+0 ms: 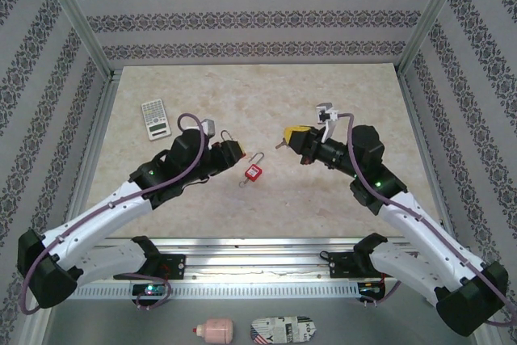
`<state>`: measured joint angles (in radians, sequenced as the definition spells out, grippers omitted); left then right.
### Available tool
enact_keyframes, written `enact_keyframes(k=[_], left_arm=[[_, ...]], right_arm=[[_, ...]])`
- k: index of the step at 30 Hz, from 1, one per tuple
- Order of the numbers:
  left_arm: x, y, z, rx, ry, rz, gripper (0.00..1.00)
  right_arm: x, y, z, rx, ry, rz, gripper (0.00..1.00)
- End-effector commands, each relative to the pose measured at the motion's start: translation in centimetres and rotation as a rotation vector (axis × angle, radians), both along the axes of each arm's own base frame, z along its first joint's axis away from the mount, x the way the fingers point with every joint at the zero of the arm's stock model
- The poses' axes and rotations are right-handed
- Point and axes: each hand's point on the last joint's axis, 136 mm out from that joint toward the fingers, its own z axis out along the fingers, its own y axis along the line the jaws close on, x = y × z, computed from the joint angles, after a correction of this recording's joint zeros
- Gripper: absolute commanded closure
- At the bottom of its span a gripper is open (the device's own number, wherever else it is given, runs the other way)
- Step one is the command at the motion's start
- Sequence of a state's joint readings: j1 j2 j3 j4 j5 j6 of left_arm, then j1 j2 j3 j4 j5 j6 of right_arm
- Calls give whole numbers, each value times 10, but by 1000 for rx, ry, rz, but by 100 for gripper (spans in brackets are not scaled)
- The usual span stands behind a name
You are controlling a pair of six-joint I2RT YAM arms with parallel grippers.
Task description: Unlock with the key
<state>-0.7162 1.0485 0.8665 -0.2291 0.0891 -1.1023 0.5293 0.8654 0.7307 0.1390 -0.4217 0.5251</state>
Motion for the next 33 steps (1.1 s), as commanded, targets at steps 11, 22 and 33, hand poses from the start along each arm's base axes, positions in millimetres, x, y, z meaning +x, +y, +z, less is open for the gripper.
enact_keyframes(k=[11,22,33], left_arm=[[57,-29,139,-897,-113,123,100],[68,-24,134,-973,-65,203,100],[18,-1,105,-403,-219,6,100]], right_arm=[[2,-11,103,168,-355,-211,100],[15,15,114,183,-441,-244,100],[5,-24,45,102,-297,-345,100]])
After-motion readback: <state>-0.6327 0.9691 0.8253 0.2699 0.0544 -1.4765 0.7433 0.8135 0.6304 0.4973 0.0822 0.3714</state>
